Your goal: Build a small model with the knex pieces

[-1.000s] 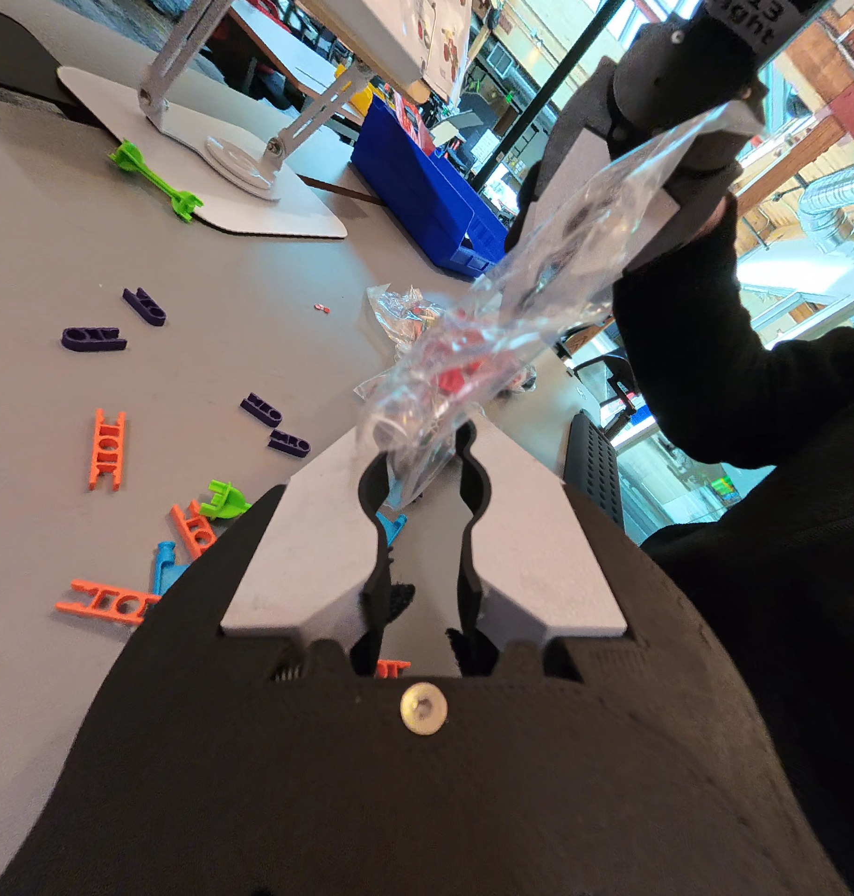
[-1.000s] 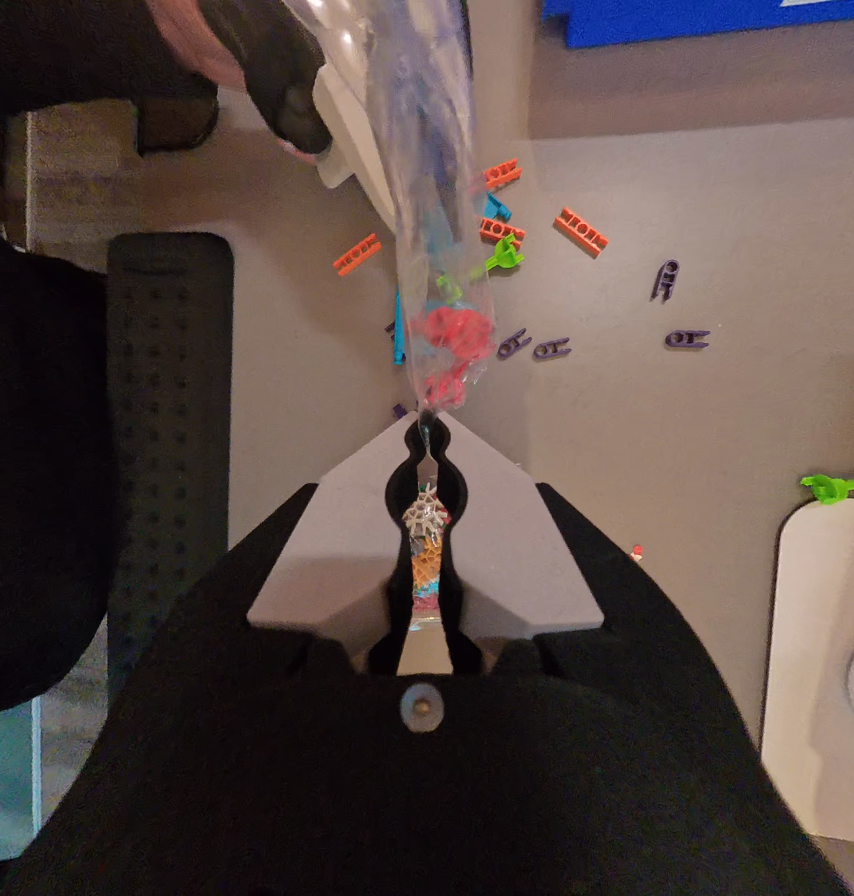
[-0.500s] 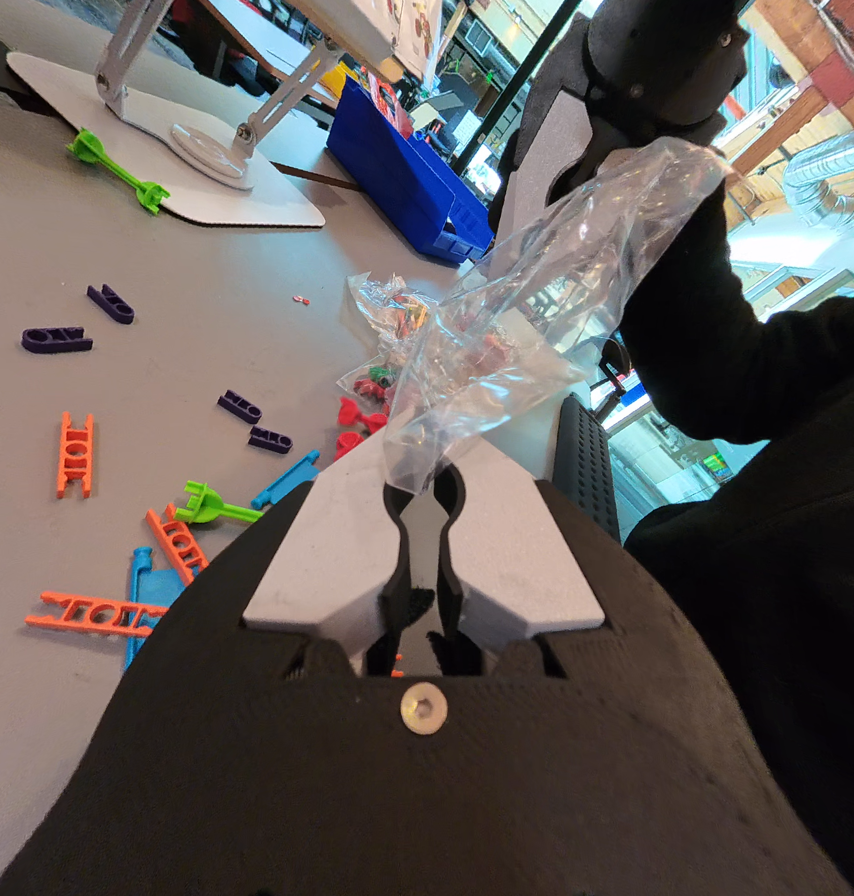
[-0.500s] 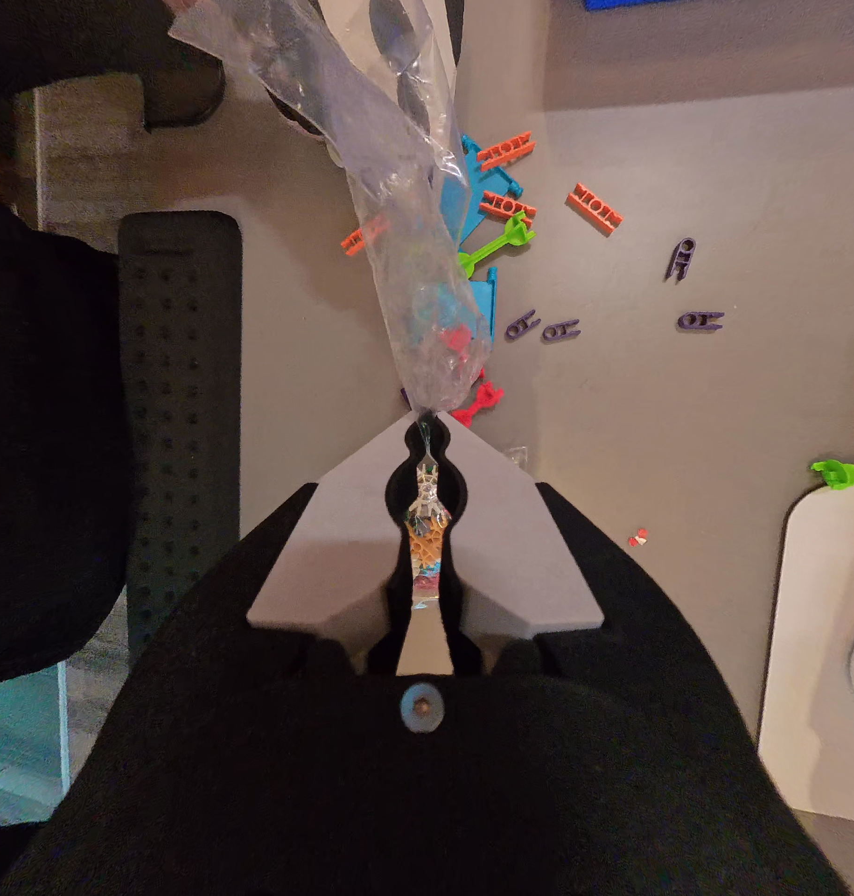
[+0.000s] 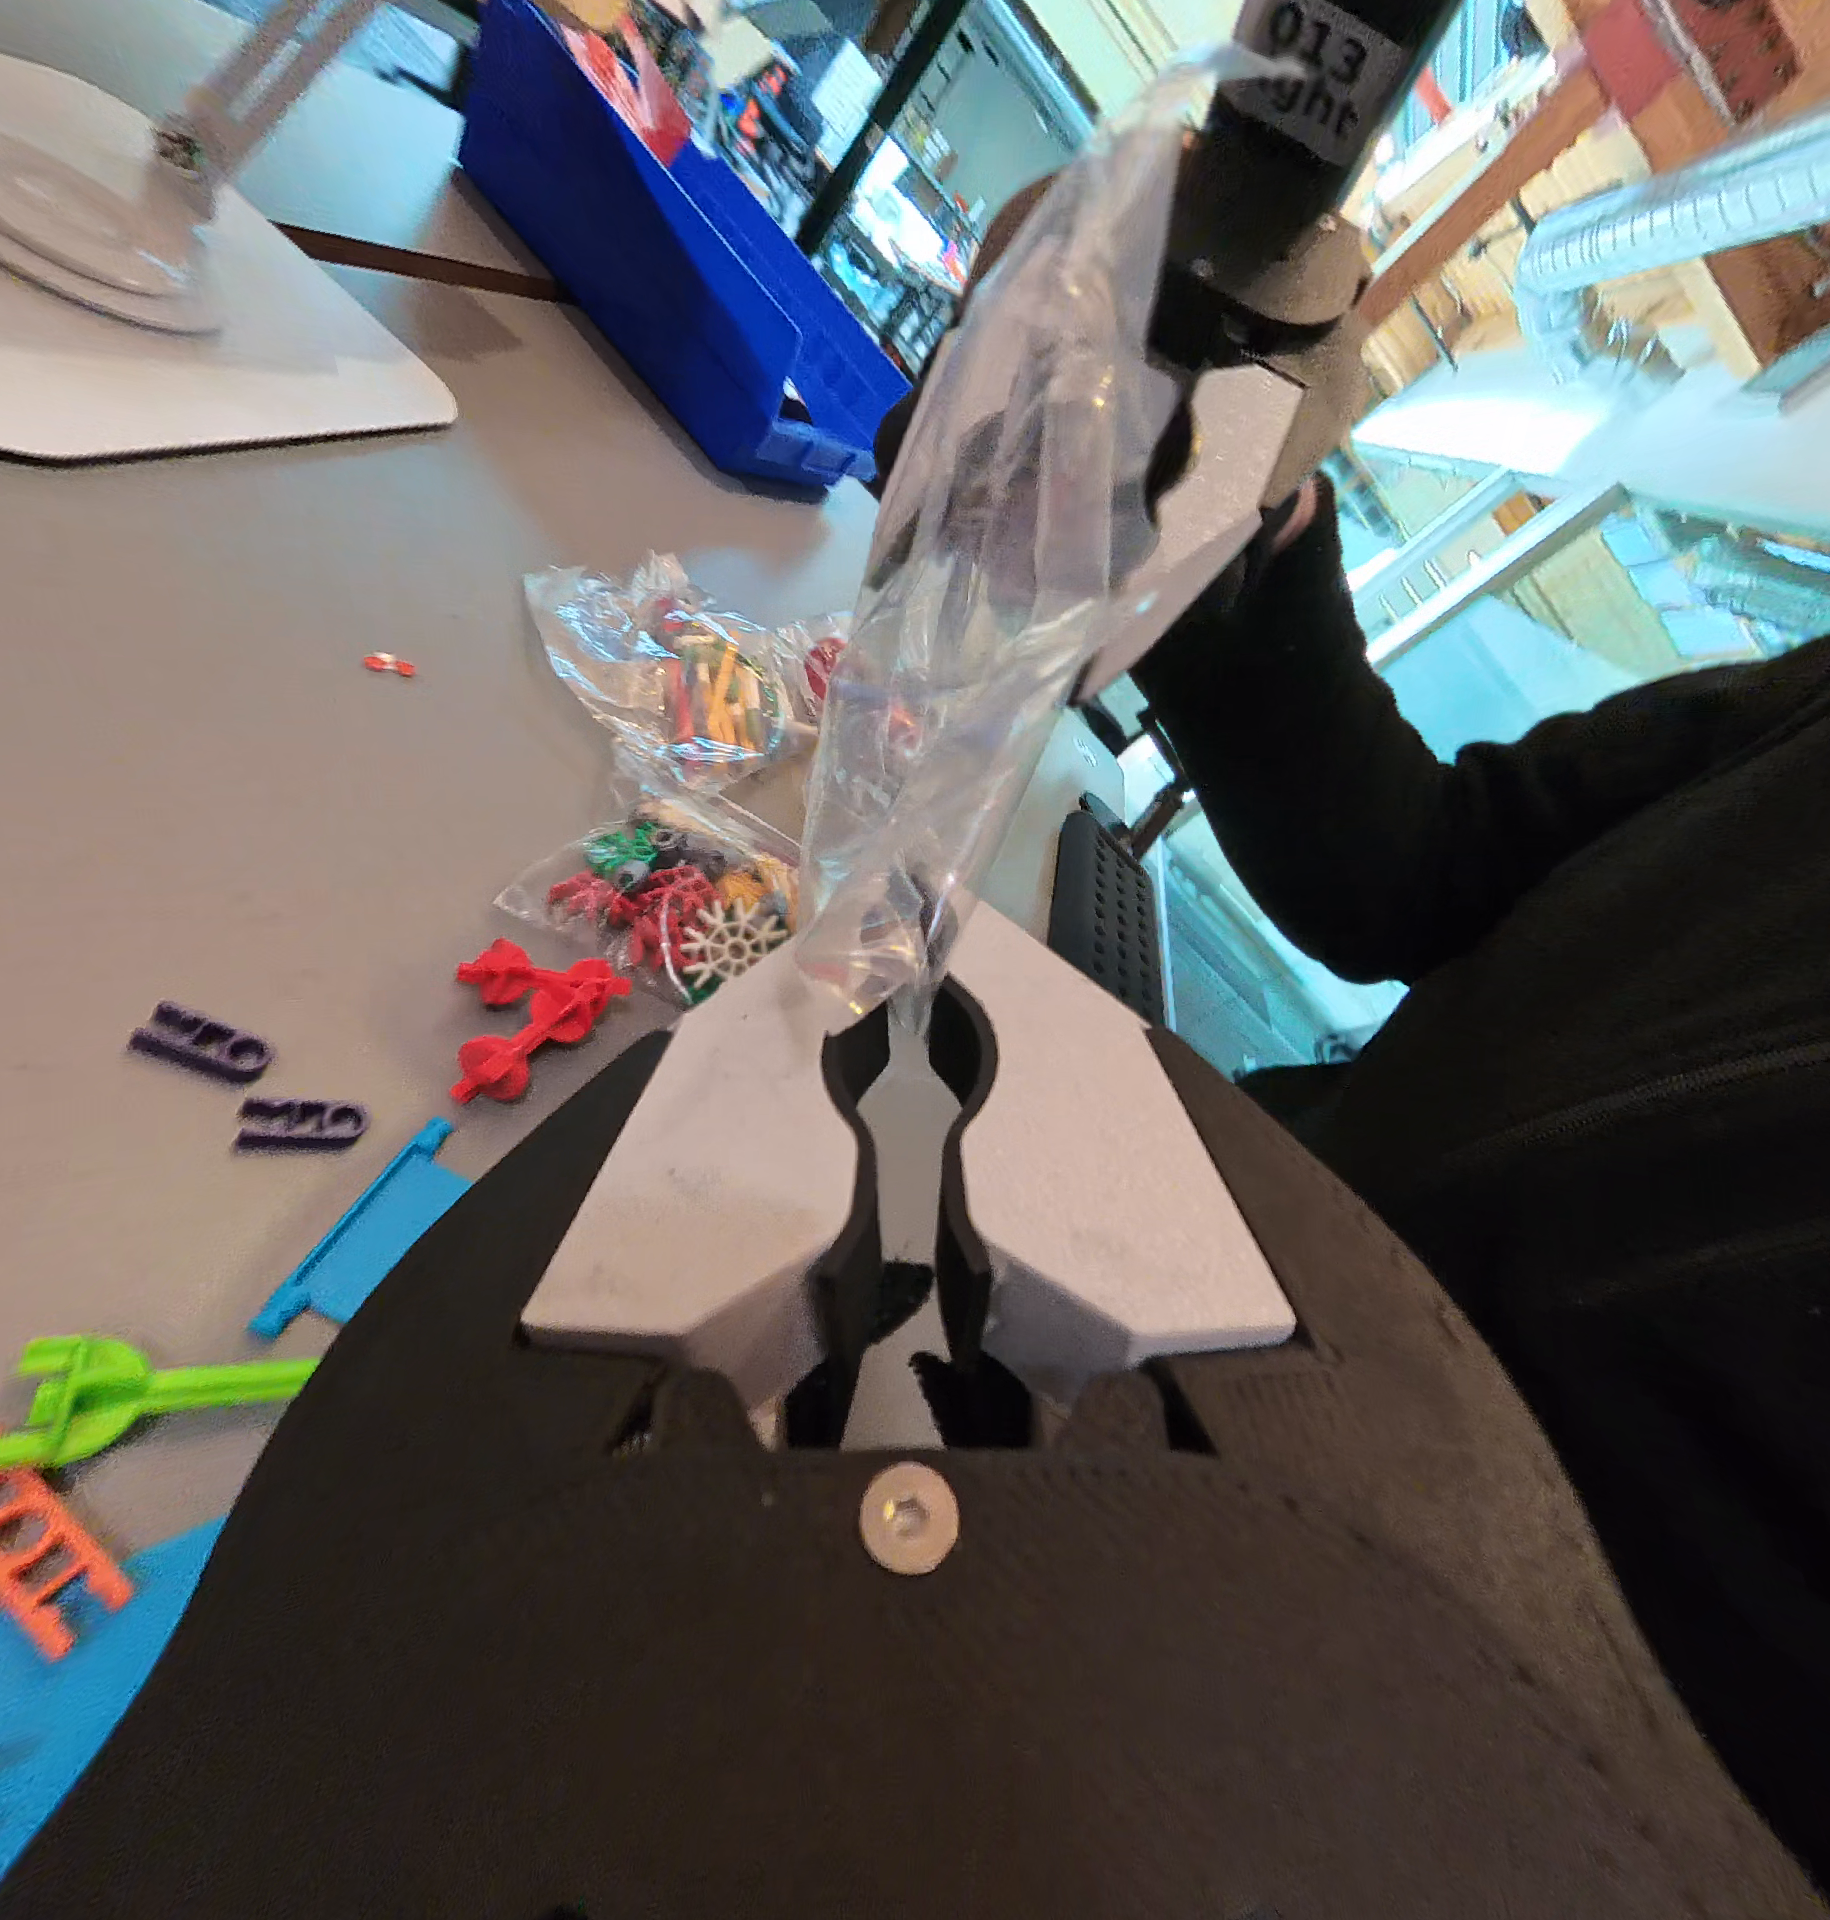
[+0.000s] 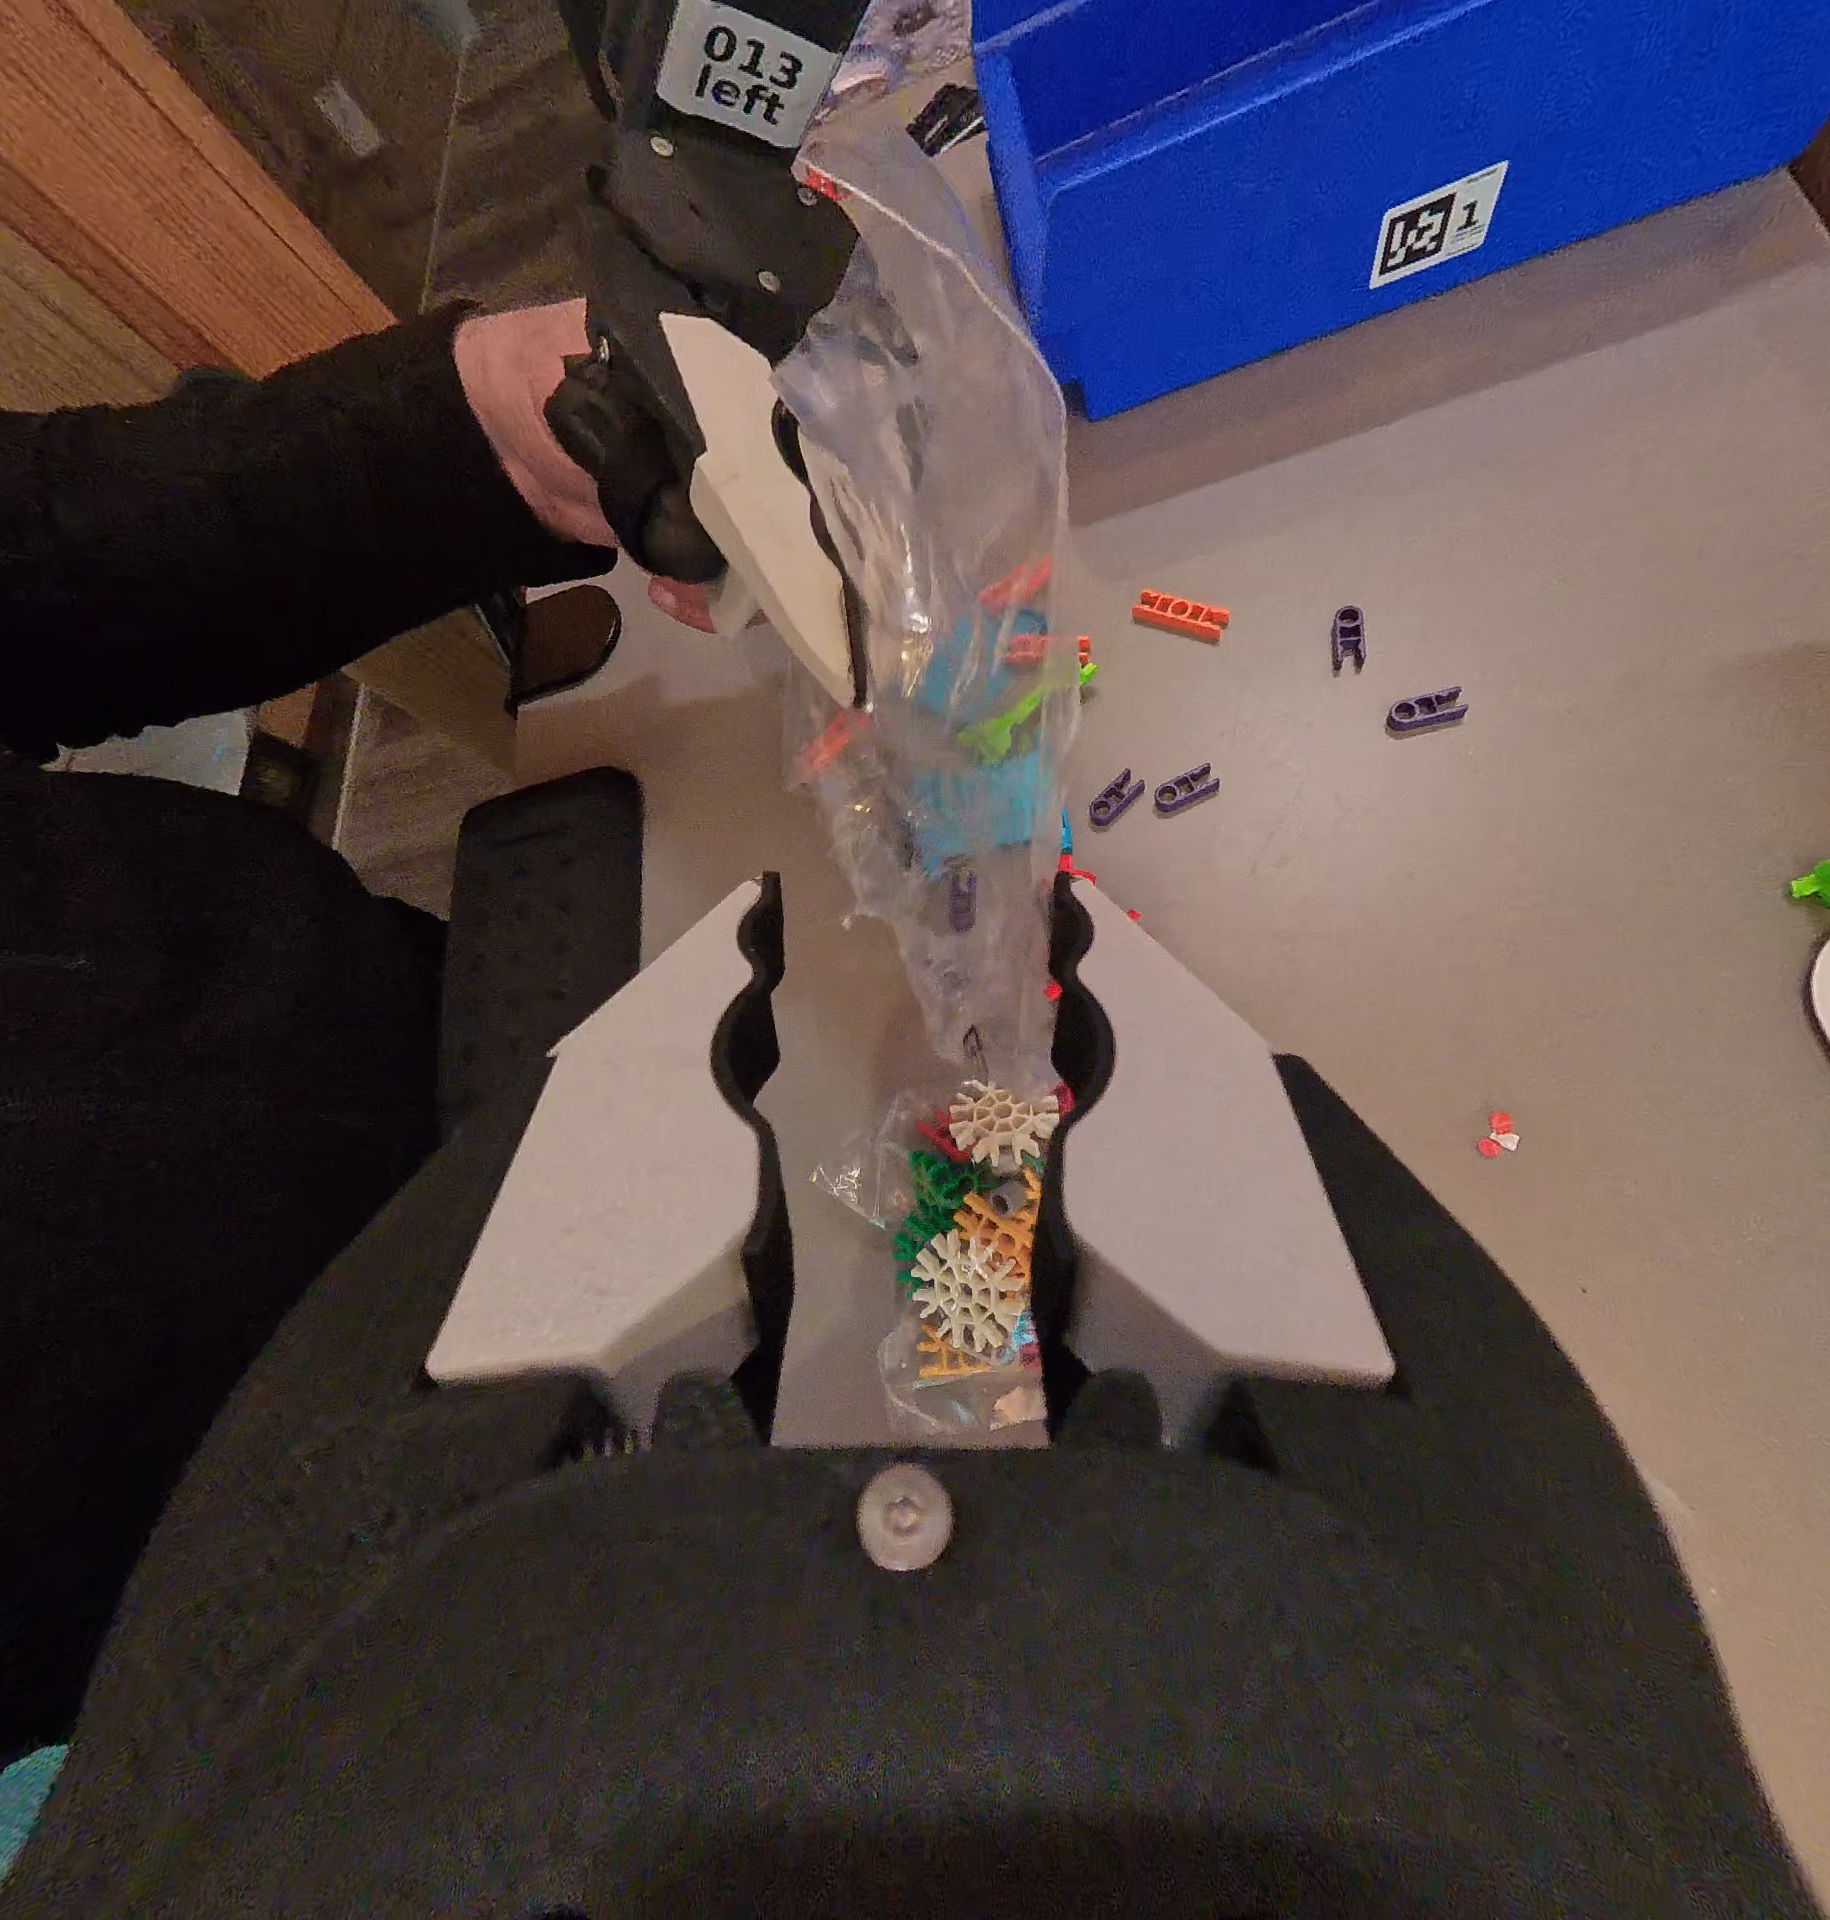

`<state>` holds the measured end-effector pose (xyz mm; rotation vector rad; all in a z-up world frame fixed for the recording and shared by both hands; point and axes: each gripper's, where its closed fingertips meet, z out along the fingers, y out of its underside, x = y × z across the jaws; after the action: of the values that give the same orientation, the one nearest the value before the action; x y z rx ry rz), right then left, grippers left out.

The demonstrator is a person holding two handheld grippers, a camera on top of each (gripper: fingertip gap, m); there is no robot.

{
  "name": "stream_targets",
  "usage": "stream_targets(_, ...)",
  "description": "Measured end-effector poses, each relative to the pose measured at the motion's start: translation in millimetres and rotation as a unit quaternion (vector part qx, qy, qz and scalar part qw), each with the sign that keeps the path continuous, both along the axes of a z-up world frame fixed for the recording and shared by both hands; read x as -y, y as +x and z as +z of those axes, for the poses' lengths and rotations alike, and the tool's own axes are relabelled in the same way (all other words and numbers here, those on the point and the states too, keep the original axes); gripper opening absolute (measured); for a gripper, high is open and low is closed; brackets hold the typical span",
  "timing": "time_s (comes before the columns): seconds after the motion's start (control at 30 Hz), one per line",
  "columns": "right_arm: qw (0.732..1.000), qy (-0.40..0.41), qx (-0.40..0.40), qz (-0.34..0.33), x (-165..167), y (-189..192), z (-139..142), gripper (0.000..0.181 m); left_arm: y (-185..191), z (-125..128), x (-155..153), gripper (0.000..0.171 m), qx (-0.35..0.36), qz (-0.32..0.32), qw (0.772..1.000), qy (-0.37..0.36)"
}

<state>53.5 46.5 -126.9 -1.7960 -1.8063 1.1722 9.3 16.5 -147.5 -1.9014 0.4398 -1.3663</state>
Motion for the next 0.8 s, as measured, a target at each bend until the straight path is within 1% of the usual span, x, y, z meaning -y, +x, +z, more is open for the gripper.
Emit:
stream_targets(0.03, 1.0, 0.002, -0.006, -0.007, 0, 1, -1, 0.036, 7, 1, 1, 0.0, -0.004, -0.011, 1.0, 0.005)
stream_targets(0.07, 1.0, -0.001, -0.017, -0.012, 1, 3, -2, 0.017, 14, 2, 2, 0.0, -0.006, -0.023, 1.0, 0.006)
stream_targets(0.1, 0.999, -0.006, -0.033, -0.013, 3, 6, 0, 0.005, 20, 1, 3, 0.0, -0.014, -0.034, 0.999, 0.009)
stream_targets(0.13, 0.999, -0.009, -0.047, -0.012, 5, 11, 2, 0.0, 24, 1, 3, 0.0, -0.021, -0.036, 0.999, 0.016)
stream_targets(0.27, 0.995, -0.041, -0.083, -0.035, 7, 33, 12, 0.0, 41, 10, -1, 0.0, -0.004, -0.051, 0.999, 0.016)
stream_targets(0.33, 0.993, -0.059, -0.09, -0.049, 5, 47, 16, 0.0, 50, 11, -8, 0.0, -0.003, -0.049, 0.999, 0.012)
stream_targets(0.37, 0.991, -0.069, -0.1, -0.062, 2, 55, 20, 0.0, 53, 12, -13, 0.004, -0.001, -0.042, 0.999, 0.01)
stream_targets(0.43, 0.985, -0.089, -0.117, -0.095, -10, 75, 27, 0.0, 55, 12, -26, 0.022, 0.002, -0.015, 1.0, 0.008)
stream_targets(0.5, 0.975, -0.116, -0.141, -0.127, -26, 97, 35, 0.0, 54, 15, -33, 0.03, 0.016, 0.004, 1.0, 0.009)
stream_targets(0.57, 0.968, -0.137, -0.151, -0.147, -38, 119, 36, 0.0, 55, 16, -36, 0.034, 0.029, 0.016, 0.999, 0.01)
stream_targets(0.67, 0.963, -0.142, -0.155, -0.166, -51, 143, 36, 0.0, 62, 11, -34, 0.036, 0.017, 0.02, 1.0, 0.014)
stream_targets(0.8, 0.96, -0.141, -0.163, -0.18, -62, 165, 38, 0.0, 76, -5, -30, 0.037, -0.024, 0.021, 0.999, 0.012)
